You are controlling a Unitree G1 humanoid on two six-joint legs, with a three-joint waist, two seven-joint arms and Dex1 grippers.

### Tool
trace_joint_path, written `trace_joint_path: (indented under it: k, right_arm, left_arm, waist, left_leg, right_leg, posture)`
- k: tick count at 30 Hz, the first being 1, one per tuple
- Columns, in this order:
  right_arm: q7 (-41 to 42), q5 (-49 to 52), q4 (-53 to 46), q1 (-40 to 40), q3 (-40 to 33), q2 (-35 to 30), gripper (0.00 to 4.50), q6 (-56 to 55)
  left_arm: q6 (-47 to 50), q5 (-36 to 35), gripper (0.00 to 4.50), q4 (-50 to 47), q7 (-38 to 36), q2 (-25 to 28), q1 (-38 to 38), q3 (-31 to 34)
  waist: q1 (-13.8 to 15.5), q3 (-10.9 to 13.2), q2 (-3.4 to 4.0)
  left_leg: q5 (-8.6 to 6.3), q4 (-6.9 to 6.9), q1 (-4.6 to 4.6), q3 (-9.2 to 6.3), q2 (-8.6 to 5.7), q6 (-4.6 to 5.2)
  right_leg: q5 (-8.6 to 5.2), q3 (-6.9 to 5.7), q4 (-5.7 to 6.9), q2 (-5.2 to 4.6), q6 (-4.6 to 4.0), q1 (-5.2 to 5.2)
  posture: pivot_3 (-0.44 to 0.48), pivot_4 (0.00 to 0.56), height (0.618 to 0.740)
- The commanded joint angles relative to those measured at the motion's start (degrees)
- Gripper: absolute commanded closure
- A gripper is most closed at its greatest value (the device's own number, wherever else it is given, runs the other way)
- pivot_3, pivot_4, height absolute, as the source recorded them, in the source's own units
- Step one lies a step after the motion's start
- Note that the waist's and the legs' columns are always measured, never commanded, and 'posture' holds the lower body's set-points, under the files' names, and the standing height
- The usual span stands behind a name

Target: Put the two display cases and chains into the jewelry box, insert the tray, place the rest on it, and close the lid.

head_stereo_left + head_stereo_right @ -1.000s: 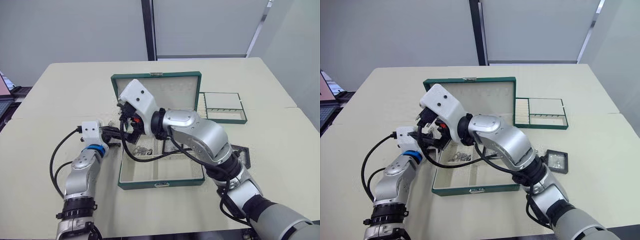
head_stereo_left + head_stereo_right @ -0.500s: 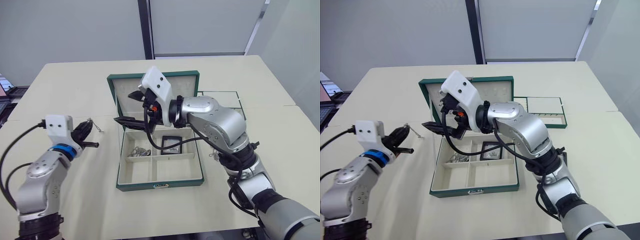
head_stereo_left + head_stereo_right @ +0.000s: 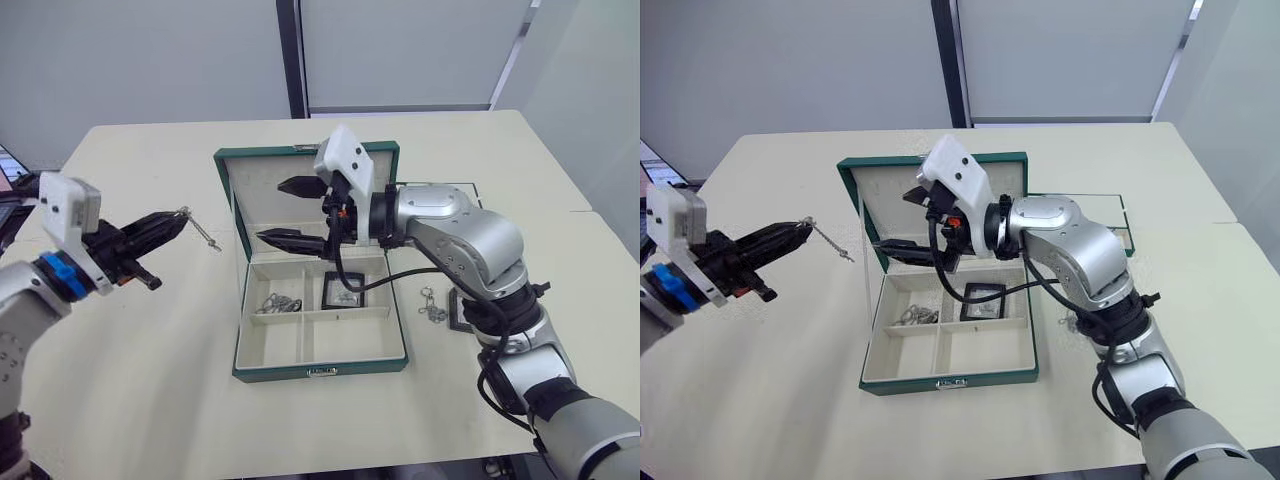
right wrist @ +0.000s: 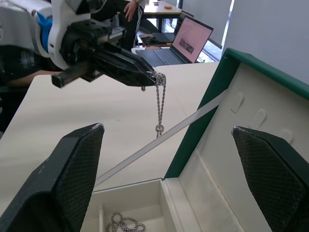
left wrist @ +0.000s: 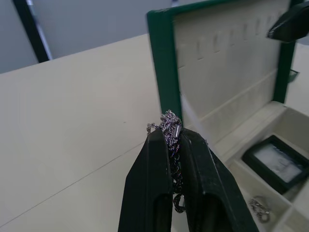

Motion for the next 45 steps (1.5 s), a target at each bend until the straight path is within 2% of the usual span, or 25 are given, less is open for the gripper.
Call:
trace_joint_path:
  k: [1,3,6,14,20,24,37,45]
  right_arm:
    - [1.0,0.9,-1.5,0.1,-1.9,-1.0,0.0,-2.0]
    - [1.7,1.2,-1.9,0.8,-2.8,-2.3,0.0,-2.6]
    - [3.5,2.5,-3.8,2.6,-3.9,-4.4,0.0,-3.3]
    - [8.8,6.1,-11.2,8.5,-4.4,-11.0,0.0,-4.3]
    - [8.0,7.3,-14.0,10.5,-4.5,-12.7,0.0,-3.4]
    - [7.4,7.8,-16.1,12.1,-4.6,-13.8,0.0,-2.9]
    - [10.2,9.8,-18.7,15.0,-4.1,-18.7,0.0,-3.5]
    - [11.5,10.3,-18.4,14.6,-4.5,-20.2,0.0,-3.2]
  left_arm:
    - [2.9,-3.3,4.5,0.3,-7.1,5.9,-1.4,-0.4]
    - [4.6,-4.9,4.5,0.2,-10.9,9.8,-3.5,-2.4]
    - [5.9,-6.5,4.5,-0.4,-15.1,12.8,-5.9,-5.8]
    - [6.2,-6.5,4.5,-1.5,-23.4,15.4,-8.2,-12.8]
    - [3.9,-3.5,4.5,-2.3,-26.5,14.8,-8.7,-17.9]
    - [1.0,-0.6,4.5,-4.1,-27.4,13.2,-5.9,-20.9]
    - [-12.5,13.0,4.5,-4.1,-27.3,8.7,0.7,-29.0]
    - [-14.5,16.4,4.5,-3.6,-26.2,5.3,1.4,-32.4]
  waist:
    - [-0.1,0.0,0.01]
    - [-0.1,0.0,0.02]
    - [-0.1,0.0,0.03]
    - [-0.1,0.1,0.06]
    - [-0.1,0.1,0.08]
    - [0.0,0.1,0.08]
    - [0.1,0.1,0.08]
    - [0.2,0.1,0.07]
  left_leg:
    - [0.0,0.0,0.01,0.01,0.0,0.0]
    - [0.0,-0.01,0.0,0.02,-0.01,0.0]
    - [0.0,-0.02,-0.01,0.04,-0.01,0.0]
    - [0.0,0.01,-0.02,0.29,0.01,0.01]
    - [0.0,0.03,0.01,0.42,0.09,0.01]
    - [0.0,0.04,-0.01,0.5,0.06,0.01]
    - [0.0,0.06,0.0,0.56,0.08,0.02]
    - [-0.01,0.08,-0.01,0.58,0.07,0.02]
  right_leg:
    - [0.0,0.0,0.0,0.01,0.0,0.0]
    - [0.0,-0.03,-0.02,0.06,0.0,-0.01]
    - [0.0,-0.04,-0.04,0.1,0.0,-0.01]
    - [0.0,-0.02,-0.3,0.38,0.0,0.13]
    - [0.0,0.0,-0.35,0.49,0.0,0.21]
    - [0.0,0.03,-0.37,0.45,0.0,0.21]
    - [0.0,0.02,-0.37,0.46,0.0,0.27]
    - [0.0,0.01,-0.36,0.46,0.0,0.29]
  posture:
    - [0.0,0.15,0.74]
    - [0.0,0.15,0.74]
    - [0.0,0.15,0.74]
    - [0.0,0.15,0.74]
    - [0.0,0.15,0.74]
    - [0.0,0.15,0.74]
    - [0.0,0.15,0.74]
    - [0.0,0.15,0.74]
